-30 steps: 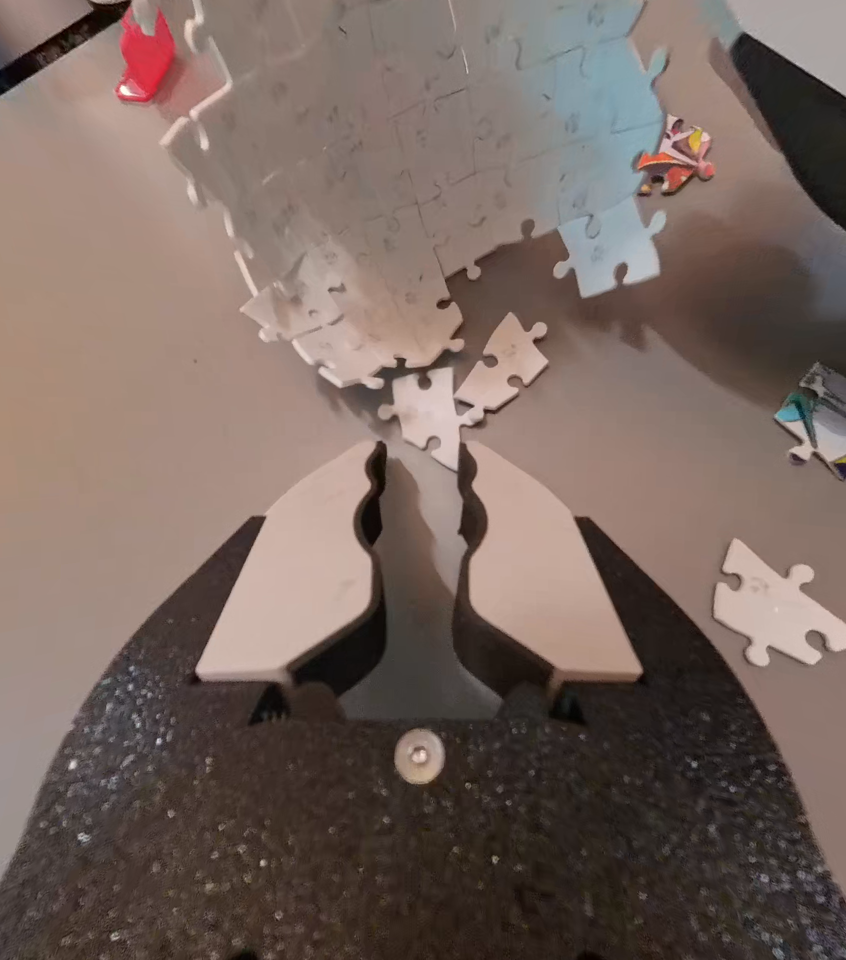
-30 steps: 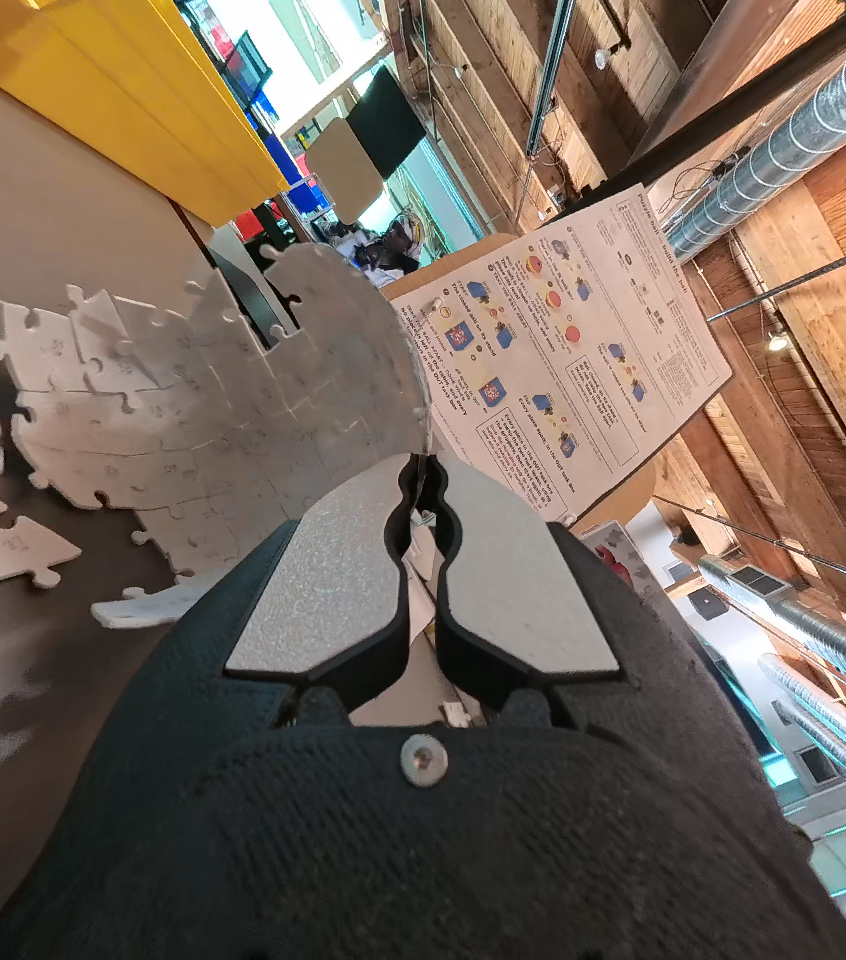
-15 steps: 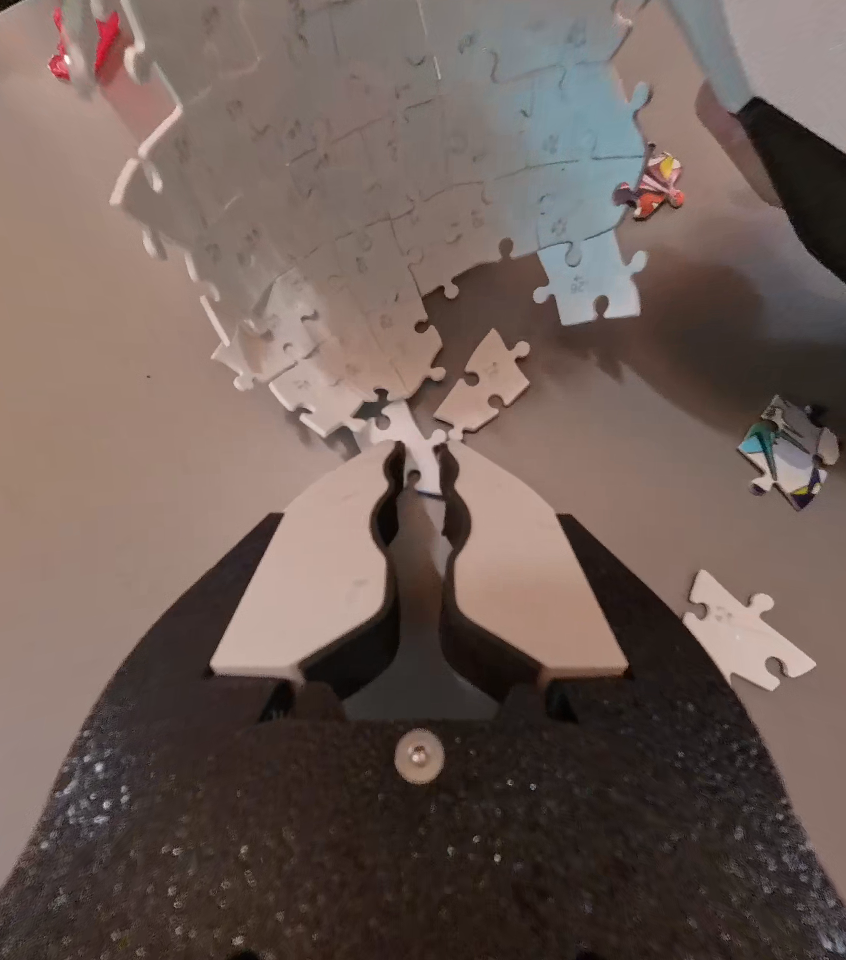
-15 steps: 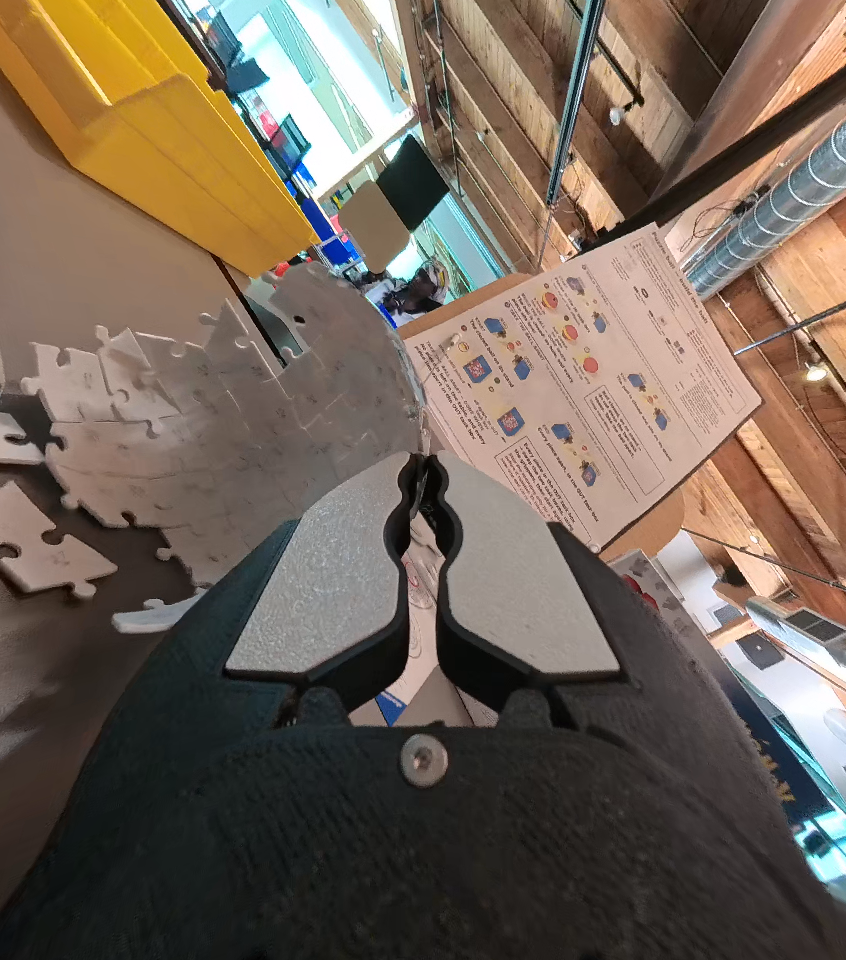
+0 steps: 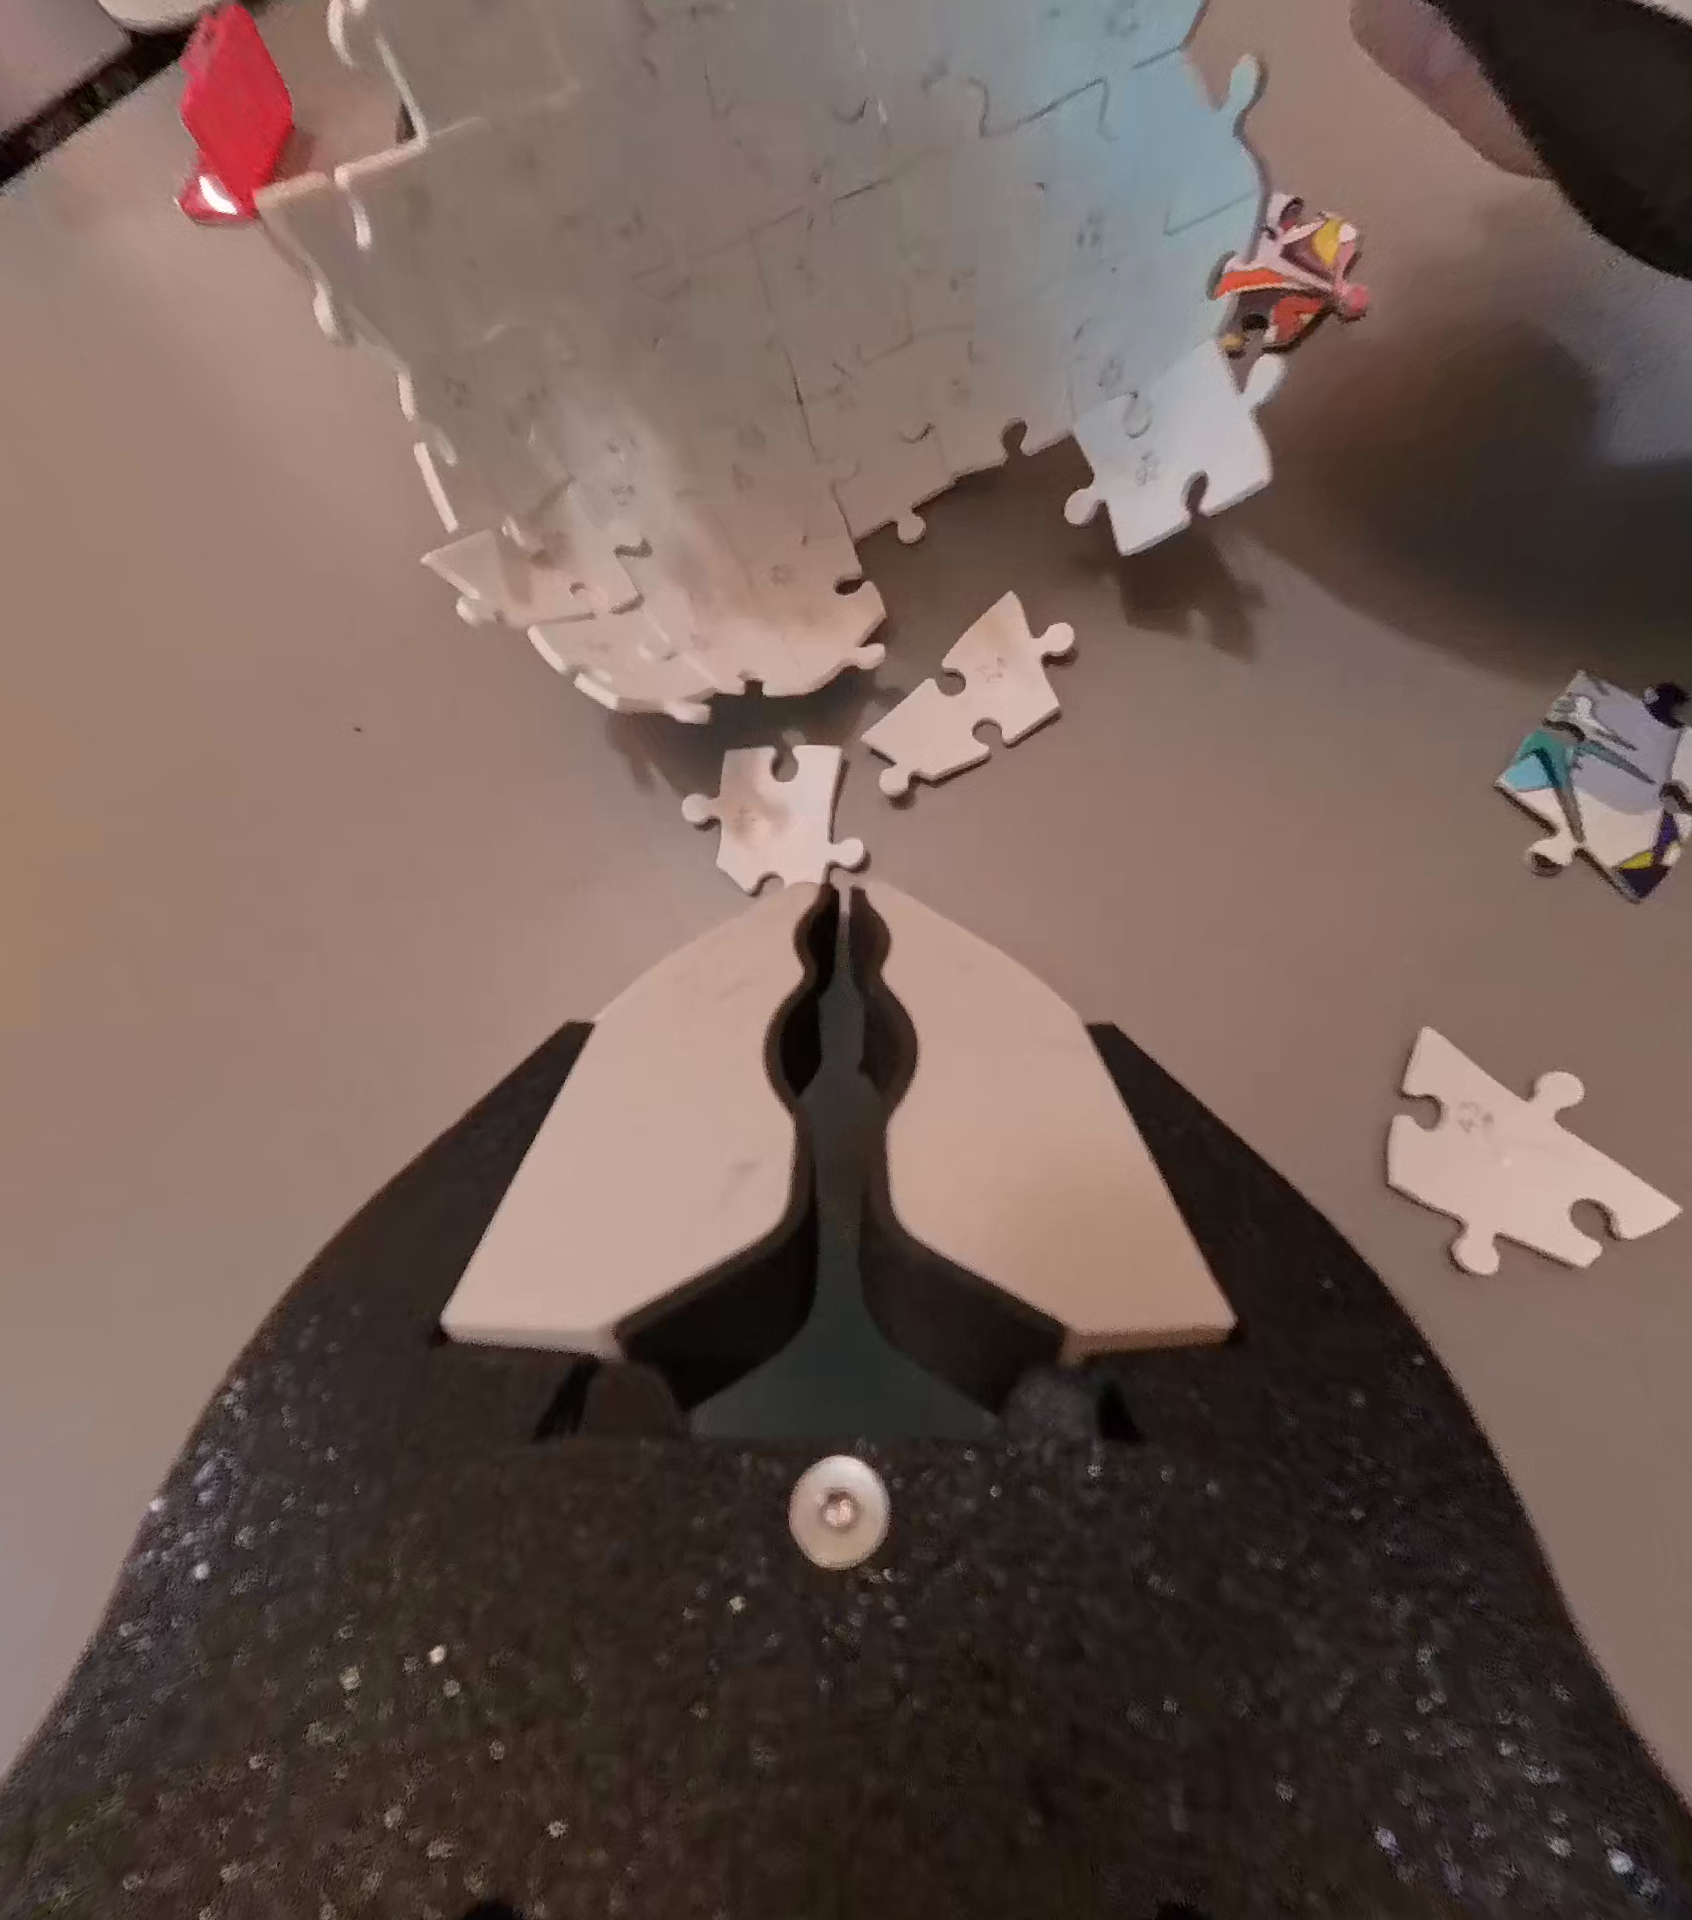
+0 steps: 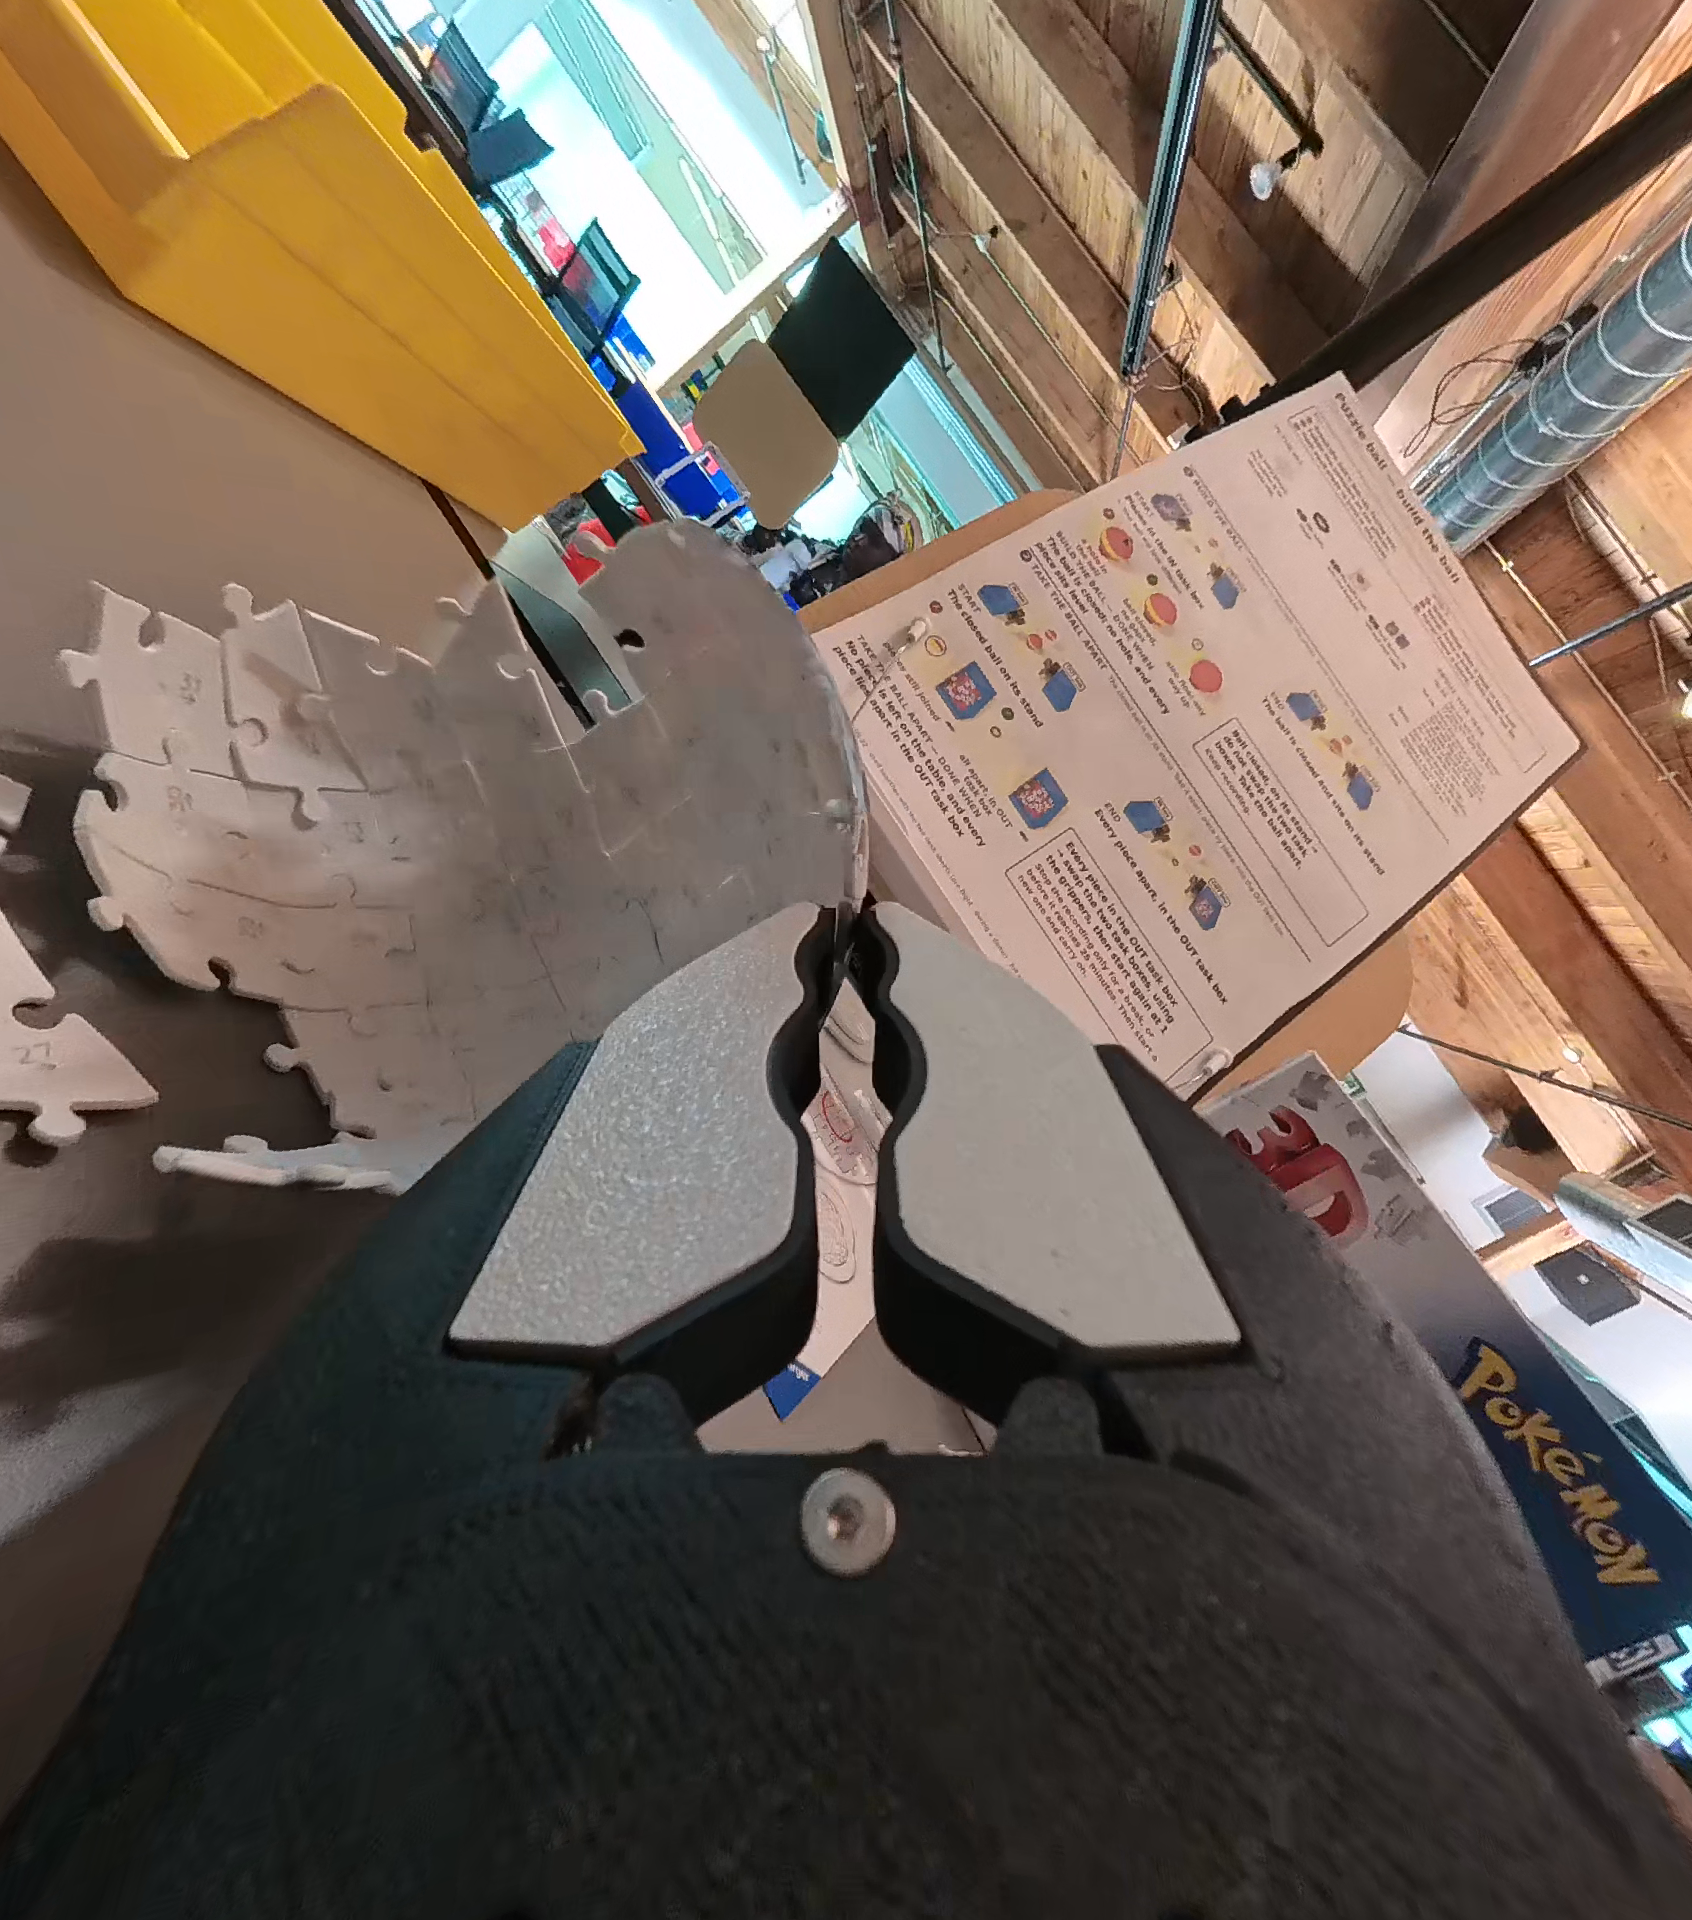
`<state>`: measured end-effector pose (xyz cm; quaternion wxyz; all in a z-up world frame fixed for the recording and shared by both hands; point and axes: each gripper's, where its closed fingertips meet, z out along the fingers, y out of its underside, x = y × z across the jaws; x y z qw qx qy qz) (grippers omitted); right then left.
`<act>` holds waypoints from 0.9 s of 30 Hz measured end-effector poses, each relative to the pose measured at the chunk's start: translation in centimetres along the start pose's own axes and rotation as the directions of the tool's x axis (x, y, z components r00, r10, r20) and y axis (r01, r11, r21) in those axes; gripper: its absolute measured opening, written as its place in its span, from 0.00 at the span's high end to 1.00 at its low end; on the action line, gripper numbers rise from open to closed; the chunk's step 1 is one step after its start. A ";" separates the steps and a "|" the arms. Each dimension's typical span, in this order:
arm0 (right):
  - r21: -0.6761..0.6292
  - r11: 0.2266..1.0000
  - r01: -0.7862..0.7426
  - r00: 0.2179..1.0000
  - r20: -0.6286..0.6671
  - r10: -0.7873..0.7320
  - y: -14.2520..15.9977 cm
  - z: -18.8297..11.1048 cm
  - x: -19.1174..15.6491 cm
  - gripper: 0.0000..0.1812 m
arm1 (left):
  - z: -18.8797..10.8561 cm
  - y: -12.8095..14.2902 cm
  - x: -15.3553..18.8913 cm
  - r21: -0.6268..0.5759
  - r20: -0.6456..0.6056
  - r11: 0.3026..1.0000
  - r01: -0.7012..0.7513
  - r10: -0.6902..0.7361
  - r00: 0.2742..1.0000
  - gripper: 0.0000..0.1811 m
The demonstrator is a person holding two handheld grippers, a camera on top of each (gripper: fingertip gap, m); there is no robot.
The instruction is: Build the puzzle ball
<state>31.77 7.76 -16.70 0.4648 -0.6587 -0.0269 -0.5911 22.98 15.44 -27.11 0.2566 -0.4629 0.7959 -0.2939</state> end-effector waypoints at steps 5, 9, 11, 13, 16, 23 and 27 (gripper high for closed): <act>0.004 1.000 0.000 1.000 -0.003 0.000 -0.2 0.0 0.0 0.98 | -1.4 -4.1 3.4 0.251 -0.023 0.943 -0.220 0.233 0.972 0.86; -0.001 1.000 -0.010 1.000 0.001 0.010 0.1 0.2 0.0 0.98 | -0.4 -5.5 4.9 0.282 0.122 0.823 -0.494 0.480 0.869 0.81; -0.006 1.000 -0.018 1.000 0.000 0.018 0.2 0.3 0.1 0.98 | 0.7 -6.1 5.2 0.260 0.155 0.802 -0.538 0.515 0.843 0.81; -0.009 1.000 -0.028 1.000 0.003 0.028 0.4 0.4 0.1 0.98 | 1.7 -6.7 5.1 0.253 0.189 0.789 -0.560 0.527 0.828 0.83; -0.022 0.998 -0.067 0.998 0.012 0.067 0.9 0.4 0.2 0.98 | 2.7 -7.2 5.2 0.255 0.192 0.767 -0.589 0.557 0.808 0.86; -0.032 0.997 -0.073 0.997 0.003 0.073 1.4 0.4 0.5 0.98 | 3.4 -7.3 4.9 0.254 0.181 0.741 -0.622 0.595 0.783 0.98; -0.021 0.998 -0.056 0.998 0.004 0.056 1.1 0.4 0.4 0.98 | 3.1 -7.3 5.2 0.264 0.189 0.726 -0.635 0.606 0.773 0.99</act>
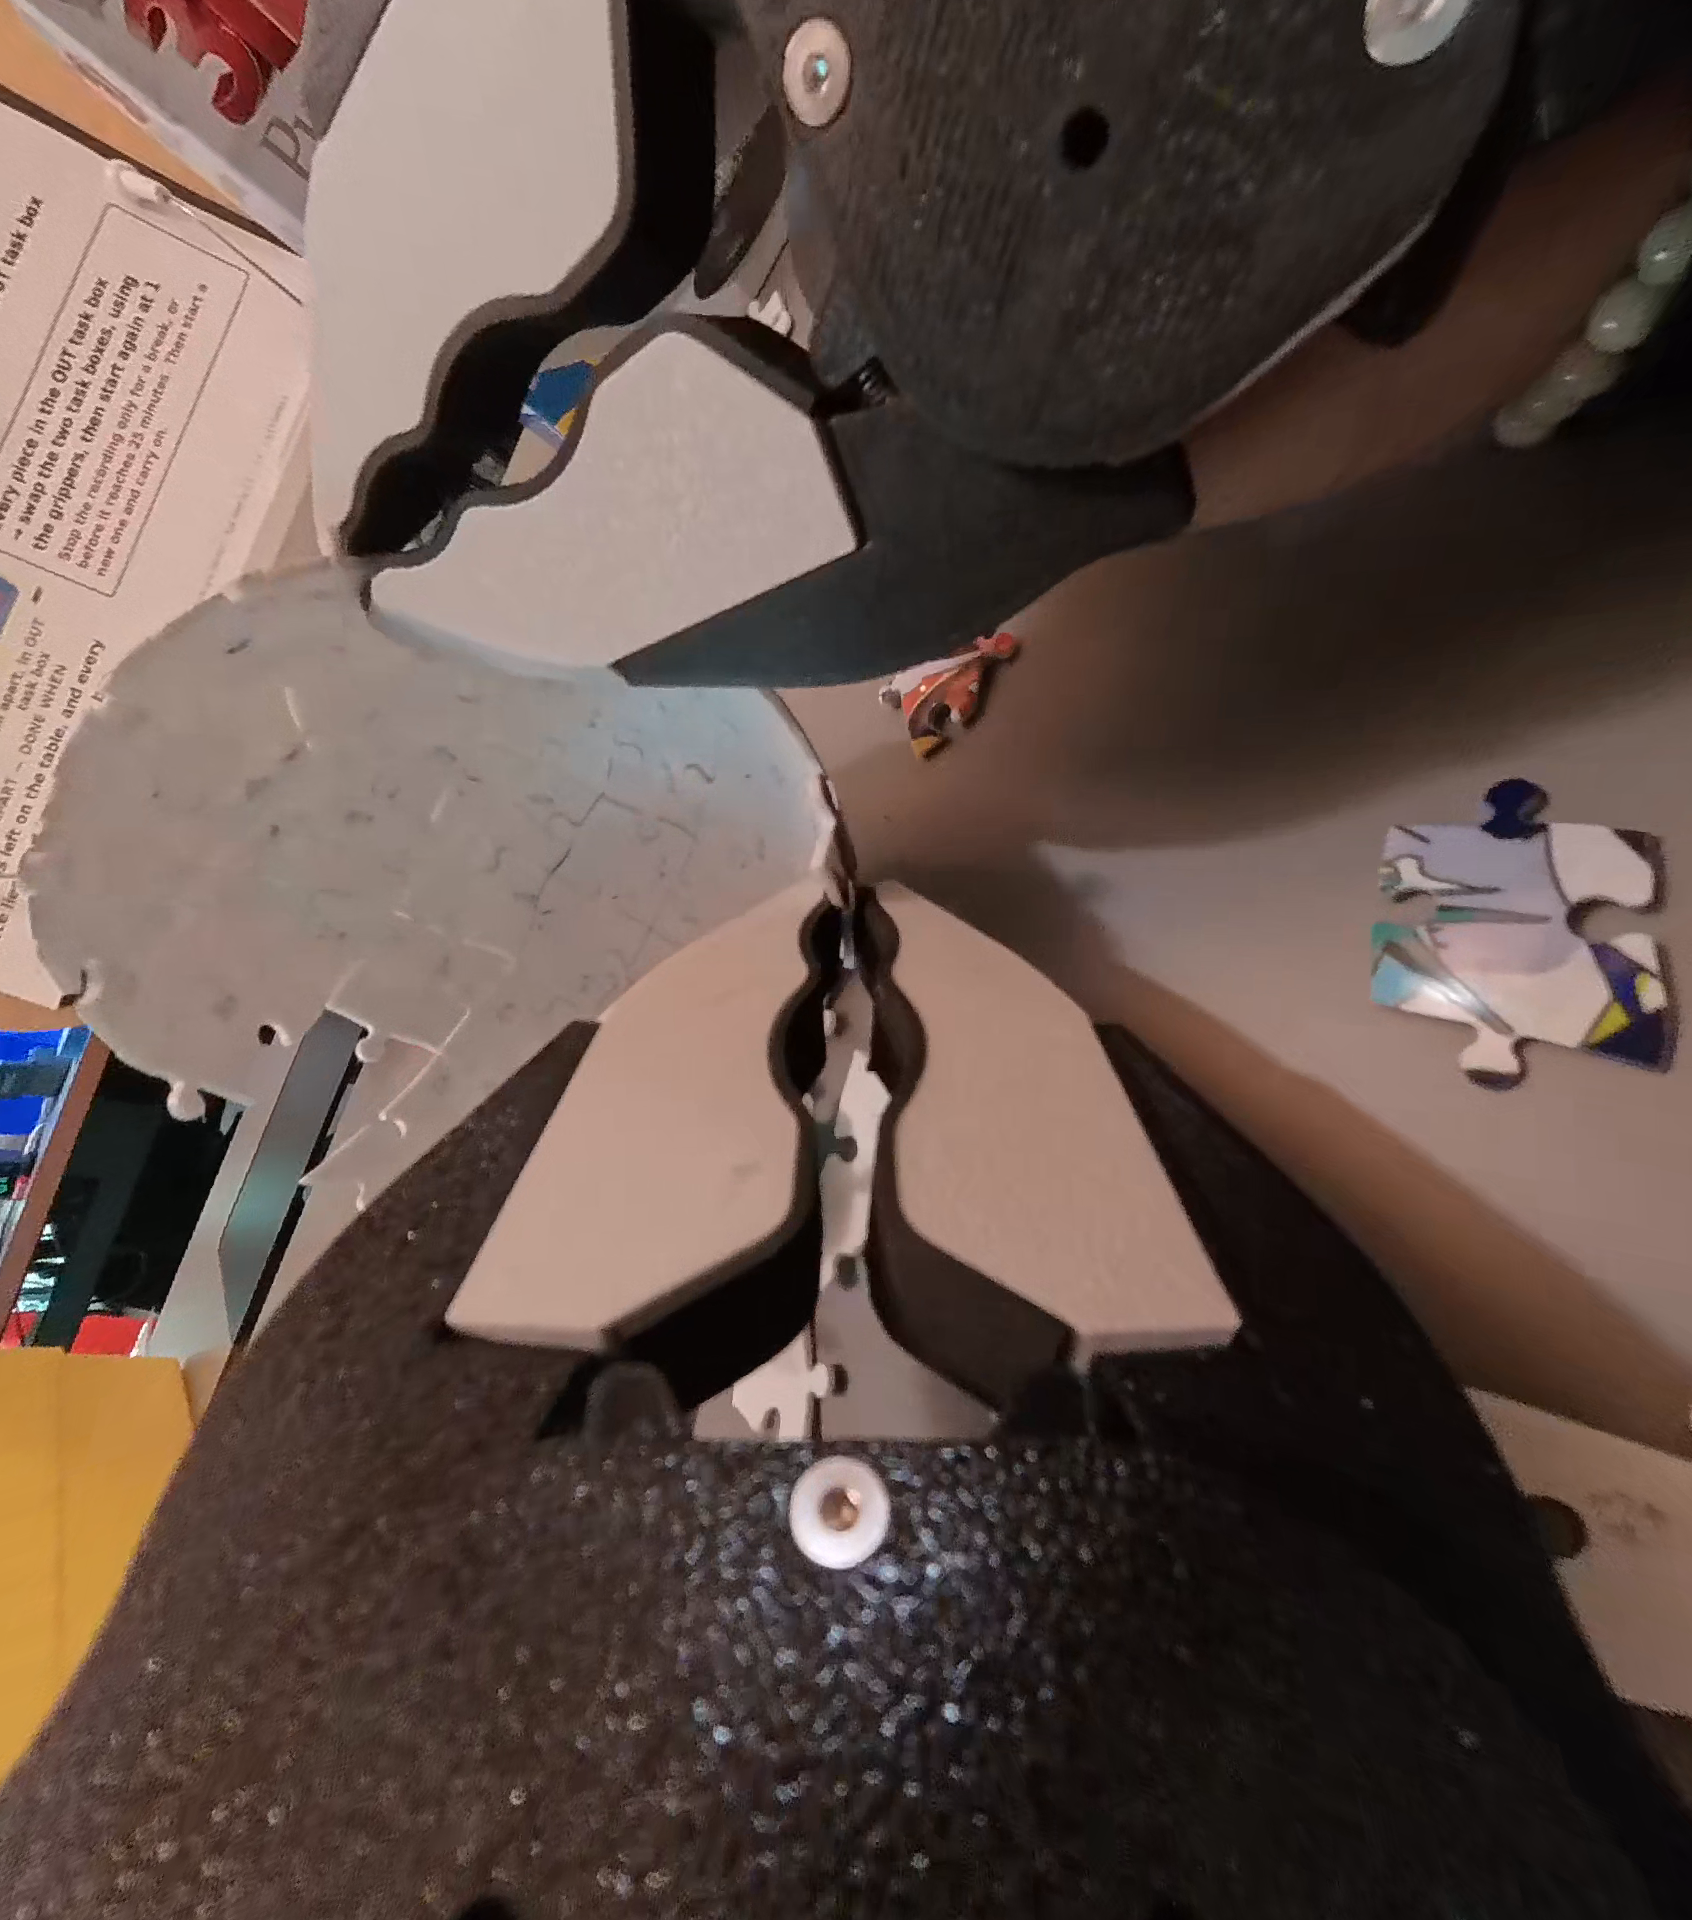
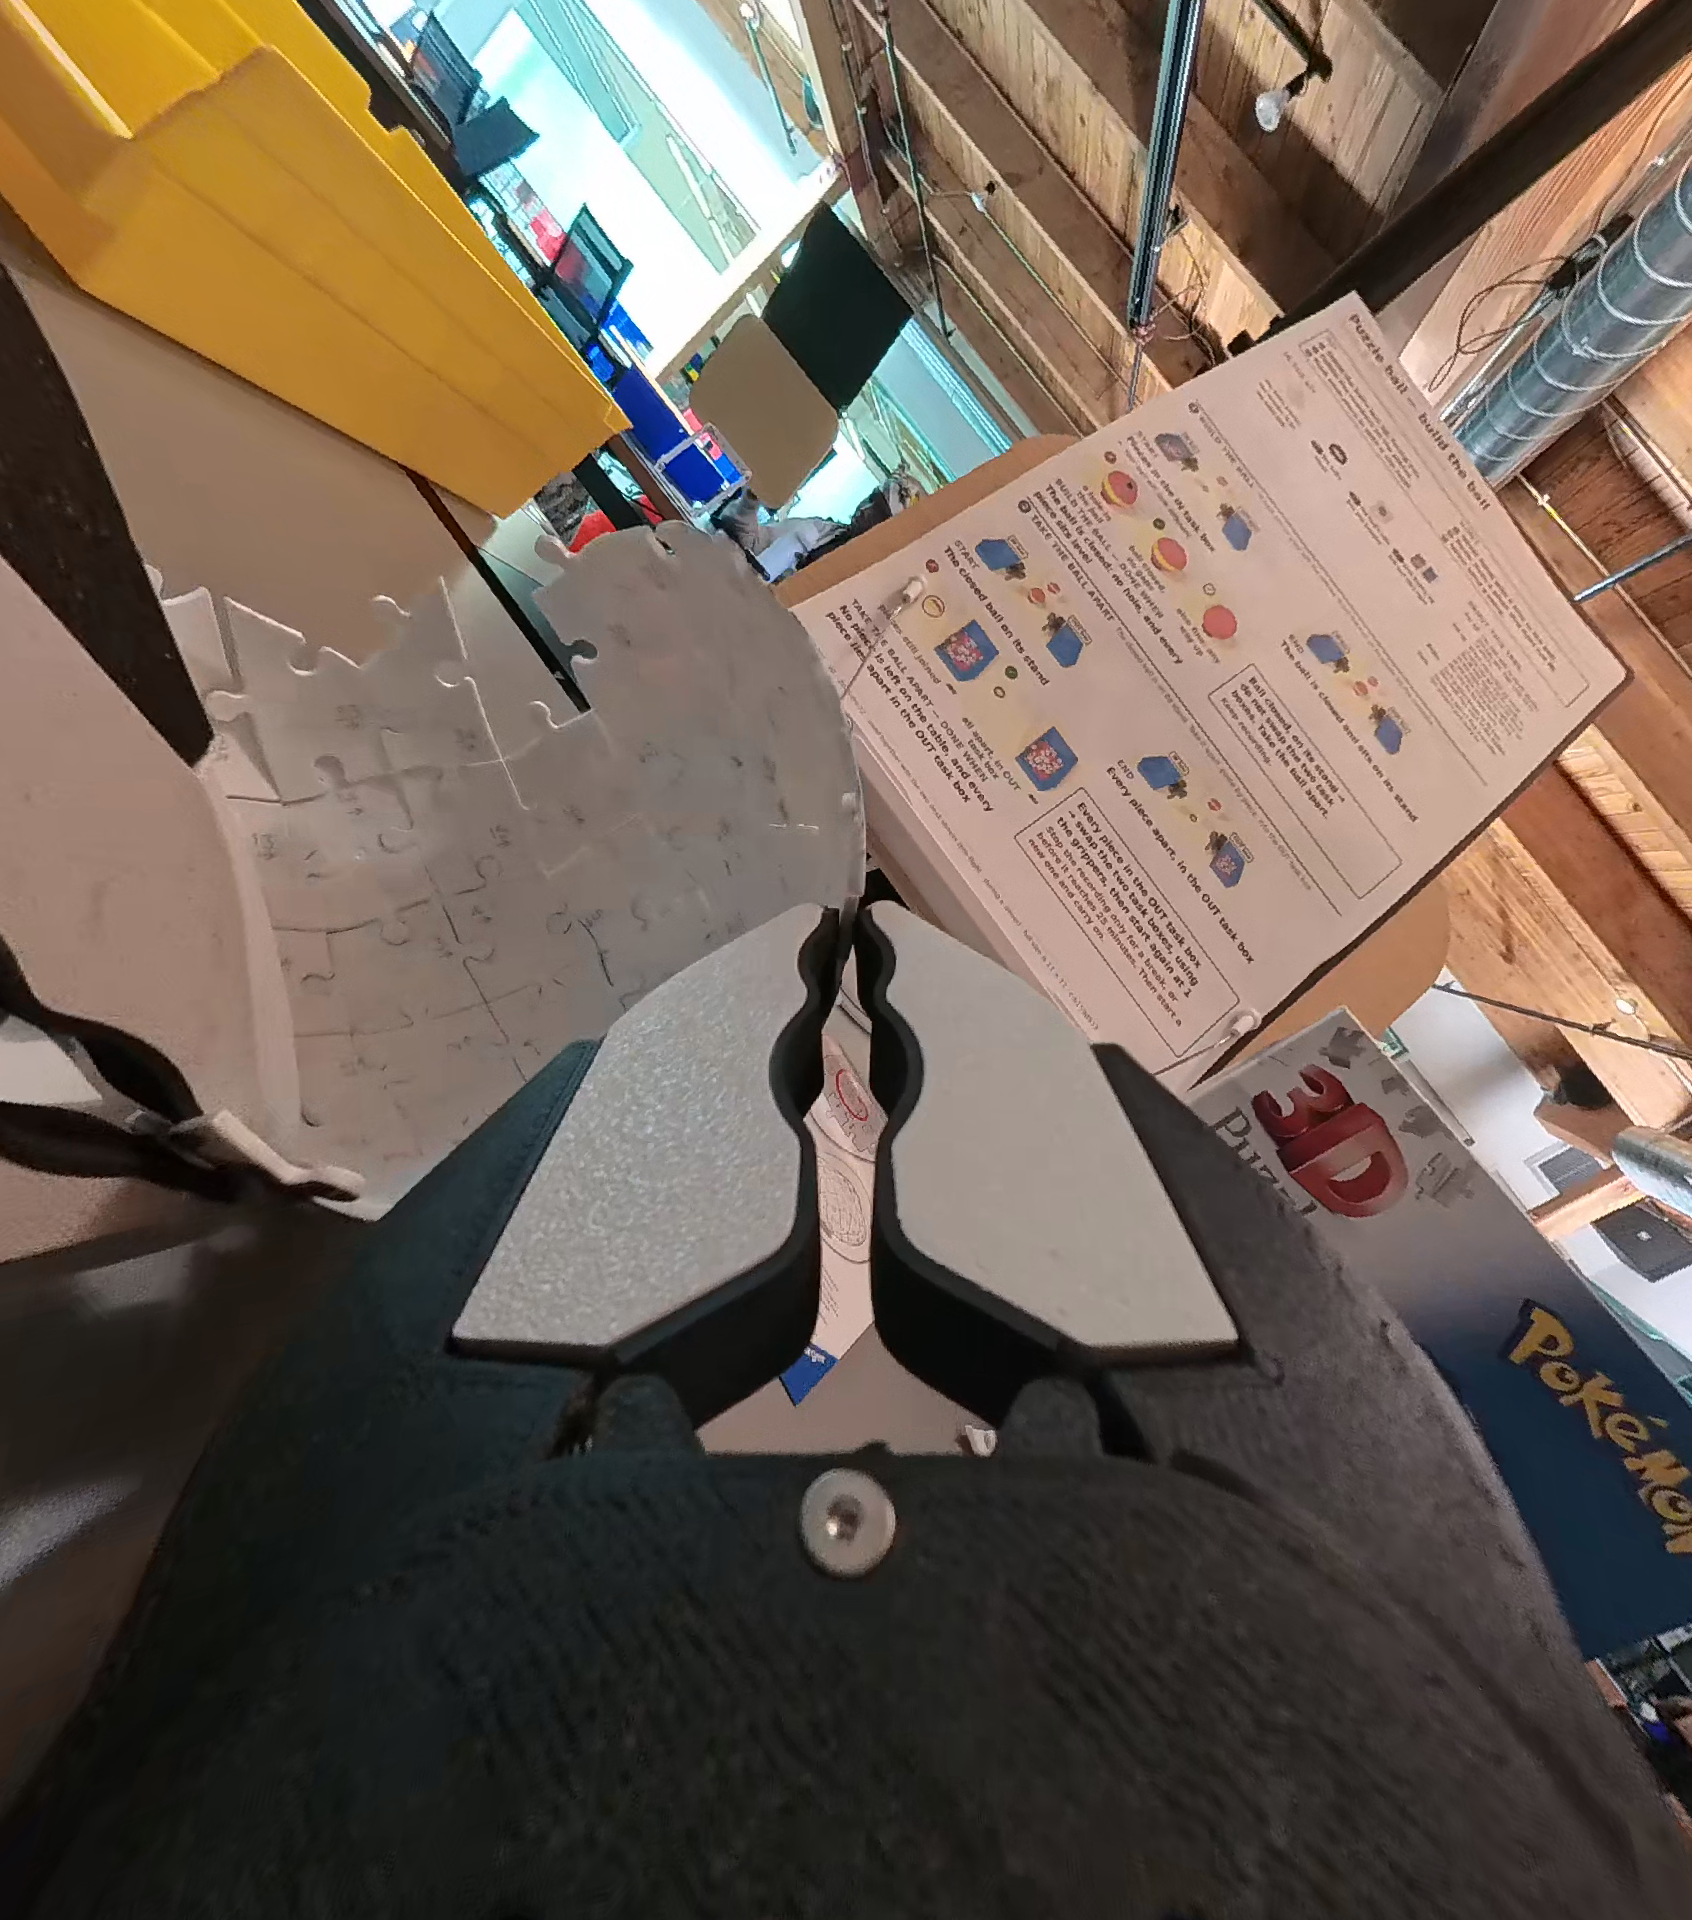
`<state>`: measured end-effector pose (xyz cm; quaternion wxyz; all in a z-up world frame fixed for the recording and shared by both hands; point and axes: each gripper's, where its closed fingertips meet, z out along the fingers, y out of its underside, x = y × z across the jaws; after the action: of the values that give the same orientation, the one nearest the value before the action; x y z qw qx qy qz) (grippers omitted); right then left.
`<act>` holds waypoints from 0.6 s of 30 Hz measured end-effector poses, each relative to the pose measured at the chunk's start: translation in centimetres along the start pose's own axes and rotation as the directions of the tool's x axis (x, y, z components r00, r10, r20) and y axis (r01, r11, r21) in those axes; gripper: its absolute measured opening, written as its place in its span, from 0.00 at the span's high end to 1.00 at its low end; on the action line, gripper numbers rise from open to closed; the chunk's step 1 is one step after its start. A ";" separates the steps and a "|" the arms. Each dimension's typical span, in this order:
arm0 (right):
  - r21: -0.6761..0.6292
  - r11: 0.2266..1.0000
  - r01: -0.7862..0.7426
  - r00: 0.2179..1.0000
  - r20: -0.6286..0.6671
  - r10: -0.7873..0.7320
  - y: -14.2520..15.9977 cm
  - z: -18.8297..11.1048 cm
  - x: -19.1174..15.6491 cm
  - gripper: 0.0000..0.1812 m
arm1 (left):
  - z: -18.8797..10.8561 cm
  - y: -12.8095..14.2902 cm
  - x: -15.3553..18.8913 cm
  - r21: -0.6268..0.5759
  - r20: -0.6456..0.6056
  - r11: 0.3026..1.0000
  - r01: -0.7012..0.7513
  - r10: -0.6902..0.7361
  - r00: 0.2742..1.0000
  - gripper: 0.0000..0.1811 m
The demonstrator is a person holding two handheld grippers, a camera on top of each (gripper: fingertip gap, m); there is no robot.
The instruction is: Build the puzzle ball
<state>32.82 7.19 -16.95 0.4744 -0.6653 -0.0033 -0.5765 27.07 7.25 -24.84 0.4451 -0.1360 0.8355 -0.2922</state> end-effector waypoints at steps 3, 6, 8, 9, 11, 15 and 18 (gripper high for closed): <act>0.005 1.000 0.016 1.000 0.005 -0.016 -0.1 0.0 -0.2 0.98 | -0.2 0.2 0.0 -0.012 -0.018 0.998 0.061 -0.061 0.998 0.99; 0.008 1.000 0.026 1.000 0.007 -0.026 -0.2 0.1 -0.3 0.98 | -0.5 0.3 0.0 -0.031 -0.059 0.983 0.180 -0.182 0.982 0.98; 0.010 1.000 0.028 1.000 0.006 -0.028 -0.3 0.1 -0.3 0.98 | -0.7 0.2 0.1 -0.032 -0.079 0.975 0.222 -0.224 0.971 0.98; 0.010 1.000 0.023 1.000 0.008 -0.023 -0.3 0.1 -0.3 0.98 | -0.7 0.2 0.1 -0.032 -0.084 0.971 0.236 -0.238 0.968 0.98; 0.007 1.000 0.023 1.000 0.010 -0.023 -0.2 0.1 -0.3 0.98 | -0.8 0.2 0.2 -0.030 -0.095 0.964 0.263 -0.264 0.960 0.99; 0.007 1.000 0.029 1.000 0.009 -0.029 -0.2 0.1 -0.4 0.98 | -0.9 -0.1 0.1 -0.009 -0.090 0.968 0.253 -0.252 0.963 0.98; 0.007 1.000 0.025 1.000 0.008 -0.025 -0.2 0.1 -0.3 0.98 | -1.2 -0.5 -0.2 0.021 -0.089 0.962 0.271 -0.268 0.959 0.98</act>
<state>32.66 7.55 -17.06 0.4692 -0.6661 -0.0156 -0.5796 26.13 7.36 -23.87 0.3673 -0.2287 0.8223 -0.3695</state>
